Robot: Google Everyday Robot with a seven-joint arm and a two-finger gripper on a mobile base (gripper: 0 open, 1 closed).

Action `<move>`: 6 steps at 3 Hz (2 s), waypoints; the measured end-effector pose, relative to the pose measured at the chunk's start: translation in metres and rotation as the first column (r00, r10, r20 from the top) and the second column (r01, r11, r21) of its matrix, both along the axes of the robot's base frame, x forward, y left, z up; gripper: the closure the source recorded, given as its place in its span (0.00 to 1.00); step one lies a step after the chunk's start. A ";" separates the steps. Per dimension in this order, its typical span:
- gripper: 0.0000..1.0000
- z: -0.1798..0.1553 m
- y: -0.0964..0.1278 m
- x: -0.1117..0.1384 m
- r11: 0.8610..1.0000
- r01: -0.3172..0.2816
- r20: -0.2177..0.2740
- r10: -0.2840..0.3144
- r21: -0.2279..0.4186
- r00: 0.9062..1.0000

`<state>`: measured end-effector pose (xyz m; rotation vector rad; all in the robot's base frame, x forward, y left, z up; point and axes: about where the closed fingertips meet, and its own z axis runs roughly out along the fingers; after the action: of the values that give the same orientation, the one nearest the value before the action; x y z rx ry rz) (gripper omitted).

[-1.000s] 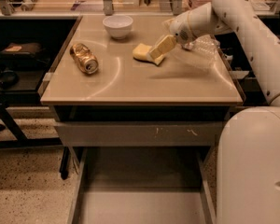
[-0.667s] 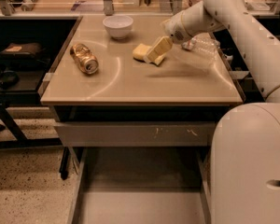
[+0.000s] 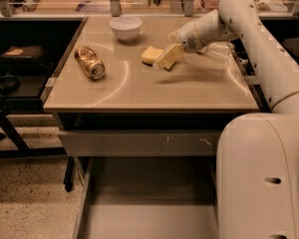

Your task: Place sponge into middle drawer

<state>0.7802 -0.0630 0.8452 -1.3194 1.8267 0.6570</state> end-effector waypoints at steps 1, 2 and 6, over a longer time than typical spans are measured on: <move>0.00 -0.008 0.003 -0.005 0.997 -0.026 -0.067 0.031 0.069 0.997; 0.00 -0.007 0.004 -0.005 0.997 -0.032 -0.070 0.037 0.076 0.997; 0.90 -0.007 0.005 -0.005 0.997 -0.032 -0.070 0.037 0.076 0.997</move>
Offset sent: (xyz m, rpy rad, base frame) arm -0.0044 0.0030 -0.0069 0.0609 0.0604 0.0256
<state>0.7749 -0.0584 0.8380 -1.2953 1.8212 0.7924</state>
